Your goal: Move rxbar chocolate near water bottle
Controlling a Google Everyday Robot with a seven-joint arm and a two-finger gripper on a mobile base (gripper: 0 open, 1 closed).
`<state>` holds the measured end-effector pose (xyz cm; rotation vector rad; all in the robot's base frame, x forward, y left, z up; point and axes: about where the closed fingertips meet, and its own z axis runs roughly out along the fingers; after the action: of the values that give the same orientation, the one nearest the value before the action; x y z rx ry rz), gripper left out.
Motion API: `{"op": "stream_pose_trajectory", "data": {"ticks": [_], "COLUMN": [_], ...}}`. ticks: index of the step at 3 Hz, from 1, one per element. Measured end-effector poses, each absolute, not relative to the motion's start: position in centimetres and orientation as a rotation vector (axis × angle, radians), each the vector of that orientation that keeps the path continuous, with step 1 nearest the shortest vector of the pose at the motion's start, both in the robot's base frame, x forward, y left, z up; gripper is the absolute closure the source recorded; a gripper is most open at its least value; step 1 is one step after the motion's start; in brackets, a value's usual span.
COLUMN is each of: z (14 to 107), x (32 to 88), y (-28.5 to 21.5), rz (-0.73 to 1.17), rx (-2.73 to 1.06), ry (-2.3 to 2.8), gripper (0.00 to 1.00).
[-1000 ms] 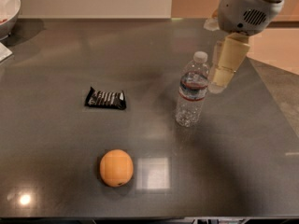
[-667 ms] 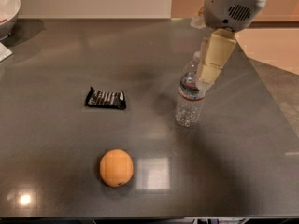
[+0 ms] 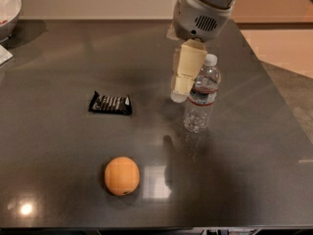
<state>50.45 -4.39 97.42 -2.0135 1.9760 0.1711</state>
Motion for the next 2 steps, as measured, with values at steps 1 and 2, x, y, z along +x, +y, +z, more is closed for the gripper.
{"op": "stream_pose_trajectory", "data": {"ticks": [1, 2], "z": [95.8, 93.6], "x": [50.3, 50.6], "y": [-1.5, 1.3], "rz": [0.166, 0.143], "rx": [-2.043, -2.067], "ry": [1.994, 2.028], "gripper": [0.0, 0.0]}}
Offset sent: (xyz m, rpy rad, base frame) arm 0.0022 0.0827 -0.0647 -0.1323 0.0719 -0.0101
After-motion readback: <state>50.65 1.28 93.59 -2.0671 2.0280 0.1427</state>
